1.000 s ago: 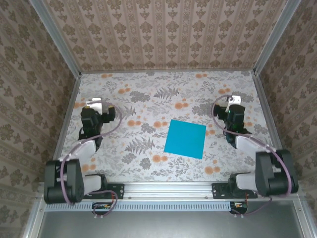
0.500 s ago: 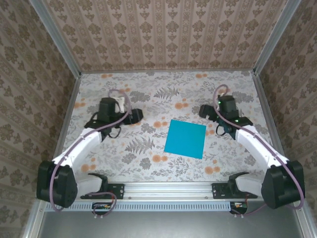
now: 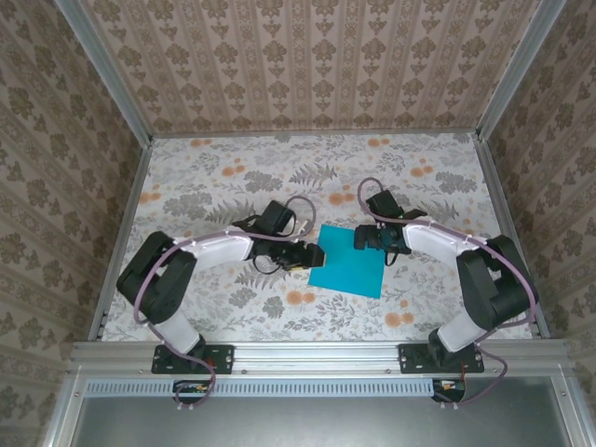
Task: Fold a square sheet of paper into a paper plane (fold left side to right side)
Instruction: Pick up the square sheet of paper from the center of the table.
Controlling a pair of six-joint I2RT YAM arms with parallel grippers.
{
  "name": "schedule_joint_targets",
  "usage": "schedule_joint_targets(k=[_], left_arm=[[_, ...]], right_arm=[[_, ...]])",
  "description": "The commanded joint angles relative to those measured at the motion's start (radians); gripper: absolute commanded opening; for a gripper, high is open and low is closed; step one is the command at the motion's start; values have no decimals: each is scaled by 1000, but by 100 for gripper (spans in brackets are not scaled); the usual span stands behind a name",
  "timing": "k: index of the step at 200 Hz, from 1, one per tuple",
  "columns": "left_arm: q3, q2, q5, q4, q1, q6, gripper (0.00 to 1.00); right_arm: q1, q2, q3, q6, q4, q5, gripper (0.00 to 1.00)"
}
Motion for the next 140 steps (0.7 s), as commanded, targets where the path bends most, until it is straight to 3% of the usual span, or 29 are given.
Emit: schedule_joint_targets(k=[1,66,140], left_arm=[[62,54,33,-6,-20,-29,63],[100,152,-2,-87,-39,-31,61],[91,175,-83,-102,-40,-33,56]], right_arm=[[3,45,40,-10,-7,7,100],[39,107,43,11,-26,-78,100],[123,76,68,52,-73,-189,99]])
